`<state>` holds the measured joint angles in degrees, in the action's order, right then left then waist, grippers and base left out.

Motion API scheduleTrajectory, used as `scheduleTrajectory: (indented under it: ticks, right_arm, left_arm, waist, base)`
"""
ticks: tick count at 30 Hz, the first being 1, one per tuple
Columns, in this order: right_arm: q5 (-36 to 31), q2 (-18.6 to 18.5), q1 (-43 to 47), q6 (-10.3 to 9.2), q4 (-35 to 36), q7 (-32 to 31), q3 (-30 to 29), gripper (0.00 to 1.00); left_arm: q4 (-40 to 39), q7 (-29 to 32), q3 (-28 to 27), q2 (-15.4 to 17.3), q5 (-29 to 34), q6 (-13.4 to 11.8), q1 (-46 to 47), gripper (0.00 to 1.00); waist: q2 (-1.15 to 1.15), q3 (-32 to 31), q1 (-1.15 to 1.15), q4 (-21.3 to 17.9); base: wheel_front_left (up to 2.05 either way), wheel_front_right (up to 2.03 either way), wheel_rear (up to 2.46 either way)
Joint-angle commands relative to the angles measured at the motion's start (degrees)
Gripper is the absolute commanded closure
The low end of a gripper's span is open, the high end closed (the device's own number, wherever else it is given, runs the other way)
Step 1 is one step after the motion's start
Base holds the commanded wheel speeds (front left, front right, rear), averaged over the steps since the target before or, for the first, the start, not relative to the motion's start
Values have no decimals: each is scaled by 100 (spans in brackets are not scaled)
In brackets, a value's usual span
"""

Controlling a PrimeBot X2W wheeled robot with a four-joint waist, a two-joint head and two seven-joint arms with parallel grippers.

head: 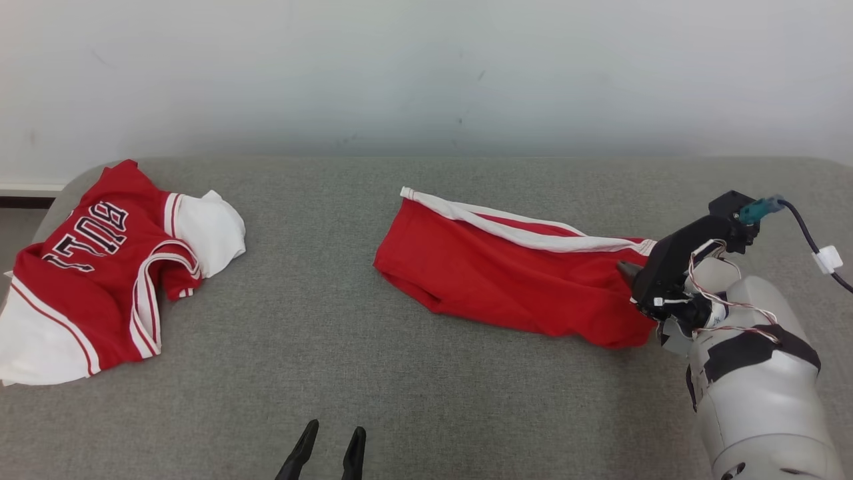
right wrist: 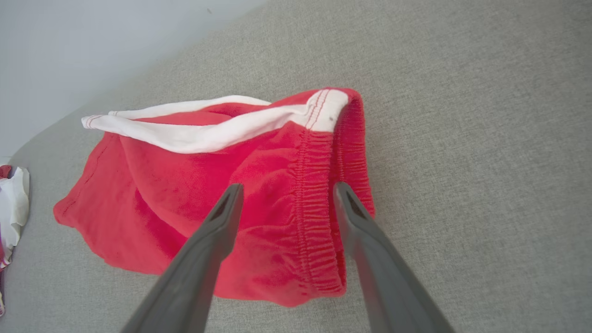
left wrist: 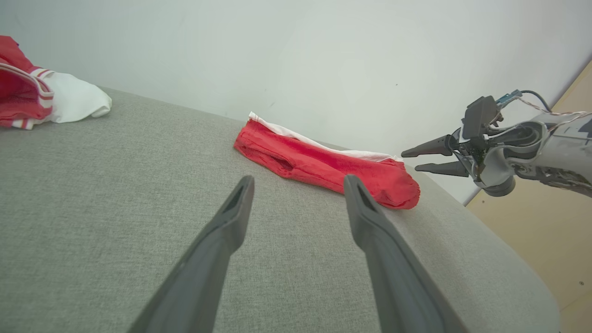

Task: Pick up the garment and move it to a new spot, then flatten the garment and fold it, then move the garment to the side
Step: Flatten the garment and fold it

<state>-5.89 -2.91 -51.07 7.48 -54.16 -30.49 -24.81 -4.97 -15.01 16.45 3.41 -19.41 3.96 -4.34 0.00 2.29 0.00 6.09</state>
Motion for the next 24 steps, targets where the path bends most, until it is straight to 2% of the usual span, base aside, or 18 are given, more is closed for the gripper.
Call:
scheduleTrajectory:
  ticks: [1, 5, 9, 16, 24]
  right_arm:
    - [-217, 6, -118, 2, -84, -99, -96, 0]
    - [-1019, 1, -288, 2, -51, -477, -443, 0]
    - [-1528, 6, -406, 2, 184, -850, -584, 0]
    - [-1905, 13, -484, 2, 386, -1343, -856, 0]
    - [-2230, 7, -586, 2, 259, -1406, -1189, 0]
  left_arm:
    - [24, -24, -8, -3, -45, 21, 69, 0]
    - [39, -24, -4, -17, -91, 33, 100, 0]
    - [40, -24, -22, -22, -108, 33, 85, 0]
    - [38, -24, -25, -36, -120, 58, 175, 0]
    - [62, -24, -64, -42, -188, 65, 324, 0]
  waist:
    - [0, 17, 0, 44]
    - [0, 34, 0, 71]
    - [0, 60, 0, 32]
    - [0, 185, 0, -34]
    - [0, 414, 0, 151]
  base:
    - [0, 0, 0]
    - [0, 0, 0]
    - [0, 0, 0]
    - [0, 0, 0]
    - [0, 0, 0]
